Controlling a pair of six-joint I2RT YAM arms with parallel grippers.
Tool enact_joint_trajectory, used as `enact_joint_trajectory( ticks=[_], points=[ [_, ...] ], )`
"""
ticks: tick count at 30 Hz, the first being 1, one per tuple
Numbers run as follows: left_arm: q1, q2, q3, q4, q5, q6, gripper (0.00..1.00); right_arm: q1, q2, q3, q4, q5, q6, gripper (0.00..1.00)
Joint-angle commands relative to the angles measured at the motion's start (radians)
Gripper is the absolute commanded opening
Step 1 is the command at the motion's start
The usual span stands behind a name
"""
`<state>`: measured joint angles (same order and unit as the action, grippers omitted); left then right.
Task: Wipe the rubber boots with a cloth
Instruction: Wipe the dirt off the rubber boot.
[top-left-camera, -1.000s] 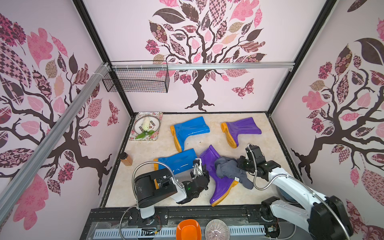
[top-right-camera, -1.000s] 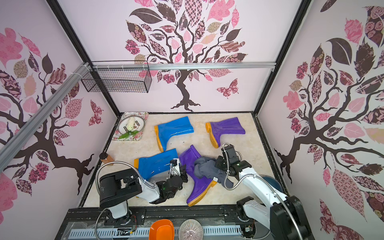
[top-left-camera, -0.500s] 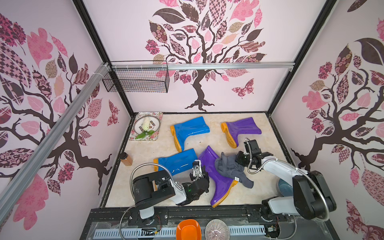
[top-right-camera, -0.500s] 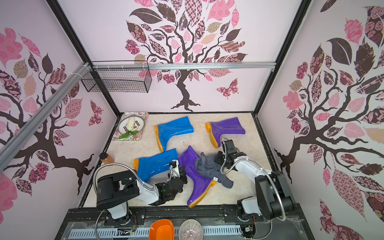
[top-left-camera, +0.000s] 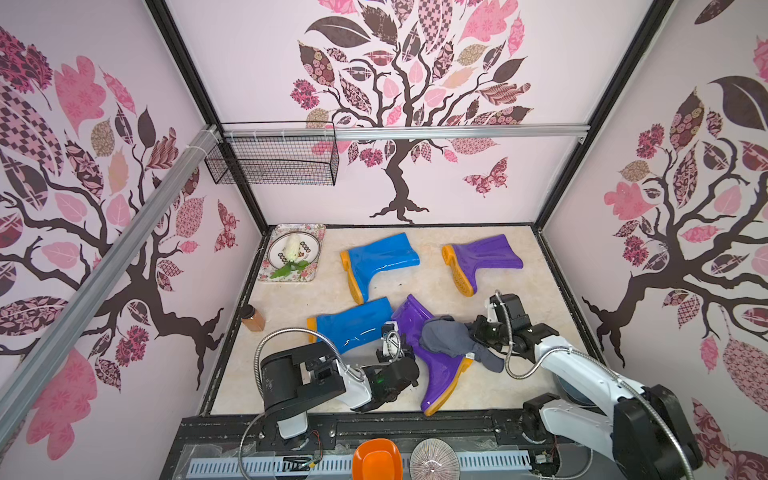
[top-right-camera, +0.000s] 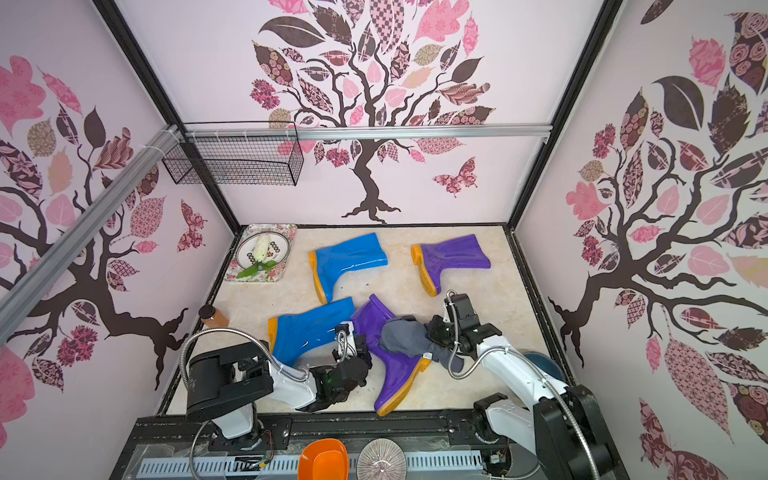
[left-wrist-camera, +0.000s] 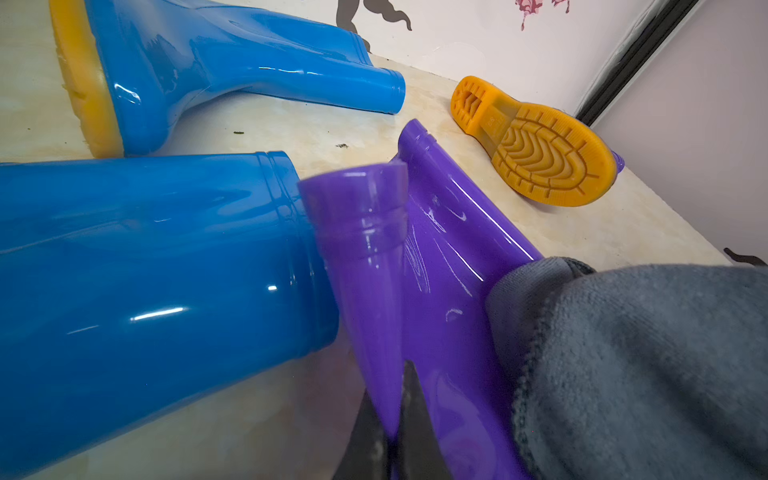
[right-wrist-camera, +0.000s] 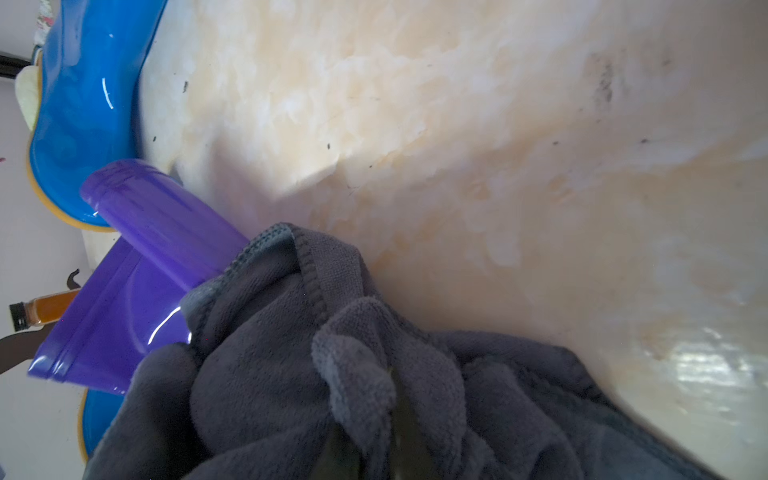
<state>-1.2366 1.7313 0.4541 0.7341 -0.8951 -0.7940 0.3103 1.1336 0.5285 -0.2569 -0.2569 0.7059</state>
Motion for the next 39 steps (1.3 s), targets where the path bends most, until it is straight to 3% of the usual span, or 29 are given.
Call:
enact_joint_trajectory(
  ticks=[1,5,7,10,15,19,20,26,29,31,33,36,39],
  points=[
    [0.002,-0.035,0.003,-0.028,-0.073,-0.024,0.0,0.003,0.025,0.031,-0.087,0.048,-0.061,0.17],
    [0.0,-0.028,0.009,-0.029,-0.073,-0.021,0.0,0.025,-0.092,0.077,-0.179,0.113,-0.102,0.56],
    [0.001,-0.024,0.018,-0.029,-0.07,-0.014,0.0,0.047,-0.183,0.092,-0.203,0.132,-0.107,0.67],
    [-0.001,-0.021,0.027,-0.029,-0.069,-0.005,0.0,0.072,-0.217,0.096,-0.217,0.101,-0.124,0.78],
    [-0.001,-0.017,0.036,-0.03,-0.072,0.005,0.0,0.157,-0.164,0.052,-0.186,0.09,-0.125,0.84],
    [-0.001,-0.014,0.04,-0.032,-0.07,0.013,0.0,0.358,-0.161,0.057,-0.162,0.248,-0.107,0.93],
    [-0.001,-0.013,0.04,-0.033,-0.07,0.013,0.0,0.367,-0.144,0.052,-0.161,0.27,-0.107,0.93],
    [-0.001,-0.007,0.04,-0.035,-0.066,0.009,0.0,0.368,-0.012,0.046,-0.102,0.368,-0.152,0.83],
    [-0.002,-0.01,0.039,-0.041,-0.068,0.009,0.0,0.368,0.034,0.058,-0.087,0.409,-0.176,0.68],
    [-0.002,-0.017,0.033,-0.043,-0.069,0.003,0.0,0.368,0.047,0.055,-0.084,0.455,-0.174,0.49],
    [-0.004,-0.022,0.027,-0.048,-0.071,-0.003,0.0,0.364,0.05,0.04,-0.066,0.505,-0.168,0.37],
    [-0.004,-0.019,0.025,-0.047,-0.07,-0.005,0.0,0.303,0.045,0.012,-0.009,0.497,-0.166,0.27],
    [-0.006,-0.016,0.025,-0.047,-0.067,-0.008,0.0,0.173,0.055,-0.001,0.046,0.401,-0.165,0.19]
  ],
)
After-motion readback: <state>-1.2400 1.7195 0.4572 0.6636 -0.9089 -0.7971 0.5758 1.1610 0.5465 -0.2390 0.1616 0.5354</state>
